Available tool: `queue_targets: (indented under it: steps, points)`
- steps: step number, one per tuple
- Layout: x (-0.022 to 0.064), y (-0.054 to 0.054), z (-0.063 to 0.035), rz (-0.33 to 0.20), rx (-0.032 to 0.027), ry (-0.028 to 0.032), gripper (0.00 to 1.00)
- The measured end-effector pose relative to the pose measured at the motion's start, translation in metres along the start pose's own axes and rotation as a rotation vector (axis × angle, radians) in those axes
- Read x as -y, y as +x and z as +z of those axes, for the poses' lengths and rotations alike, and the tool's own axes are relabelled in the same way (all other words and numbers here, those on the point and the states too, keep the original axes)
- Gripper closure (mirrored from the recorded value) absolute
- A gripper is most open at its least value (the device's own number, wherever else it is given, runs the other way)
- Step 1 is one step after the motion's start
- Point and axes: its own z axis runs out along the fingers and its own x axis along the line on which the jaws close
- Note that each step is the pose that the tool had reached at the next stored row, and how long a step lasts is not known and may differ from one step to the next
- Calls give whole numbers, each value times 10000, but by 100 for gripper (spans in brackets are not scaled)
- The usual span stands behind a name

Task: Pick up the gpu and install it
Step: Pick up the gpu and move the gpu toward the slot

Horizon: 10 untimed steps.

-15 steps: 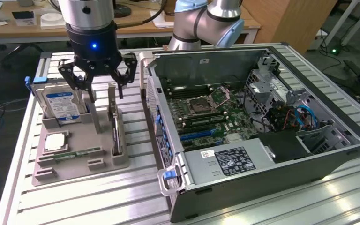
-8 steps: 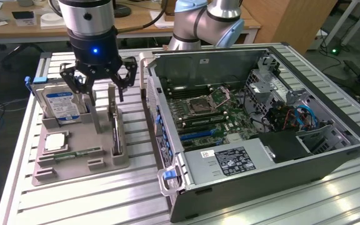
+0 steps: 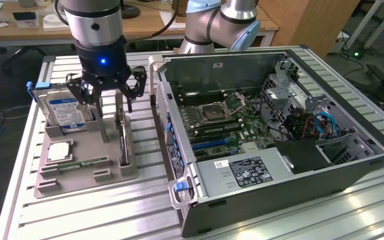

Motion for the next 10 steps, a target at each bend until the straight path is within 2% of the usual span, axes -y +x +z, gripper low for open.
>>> queue_targets:
  steps: [10]
  points:
    - [108, 4, 141, -1, 0, 45, 35]
